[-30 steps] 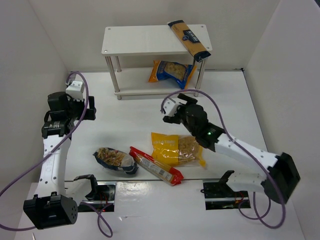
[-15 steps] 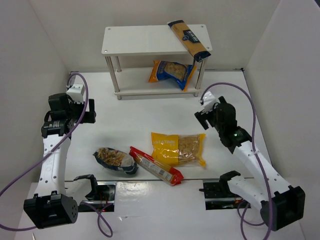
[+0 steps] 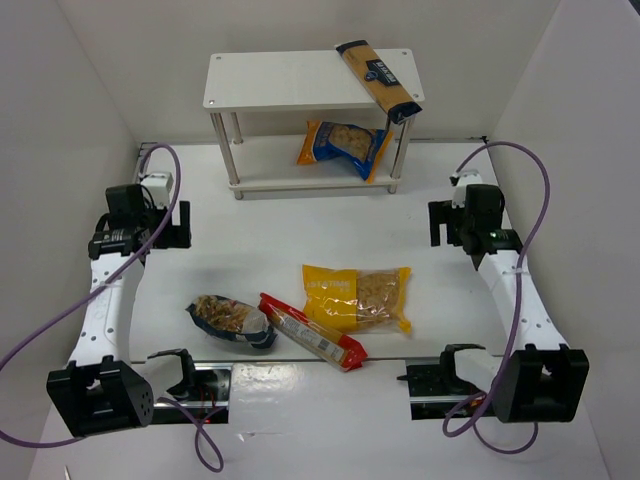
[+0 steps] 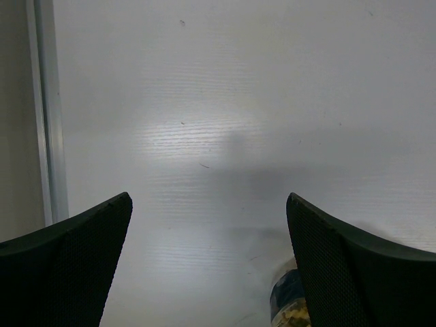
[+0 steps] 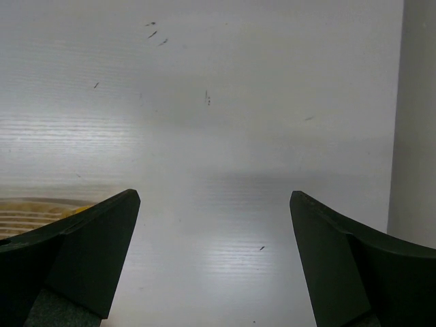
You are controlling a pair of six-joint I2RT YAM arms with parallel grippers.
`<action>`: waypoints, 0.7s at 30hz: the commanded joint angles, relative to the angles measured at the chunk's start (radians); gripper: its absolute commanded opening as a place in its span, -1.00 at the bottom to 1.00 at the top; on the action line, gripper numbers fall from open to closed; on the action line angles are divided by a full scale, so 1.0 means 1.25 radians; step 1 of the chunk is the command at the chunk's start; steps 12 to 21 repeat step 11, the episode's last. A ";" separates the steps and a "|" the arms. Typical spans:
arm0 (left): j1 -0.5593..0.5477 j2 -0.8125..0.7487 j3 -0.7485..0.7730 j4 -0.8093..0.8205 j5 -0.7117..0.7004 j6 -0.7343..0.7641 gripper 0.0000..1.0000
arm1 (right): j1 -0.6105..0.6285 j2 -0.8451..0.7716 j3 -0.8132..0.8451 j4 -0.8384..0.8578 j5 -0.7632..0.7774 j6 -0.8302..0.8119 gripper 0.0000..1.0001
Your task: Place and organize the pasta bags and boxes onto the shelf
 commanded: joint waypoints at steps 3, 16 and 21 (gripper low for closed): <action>-0.002 0.001 0.034 0.004 -0.065 -0.017 0.99 | -0.058 -0.056 0.003 -0.004 -0.043 0.038 0.99; -0.002 0.010 0.025 0.004 -0.058 -0.010 0.99 | -0.058 -0.017 0.003 -0.004 -0.036 0.023 0.99; -0.002 0.010 0.025 0.004 -0.058 -0.010 0.99 | -0.058 -0.017 0.003 -0.004 -0.036 0.023 0.99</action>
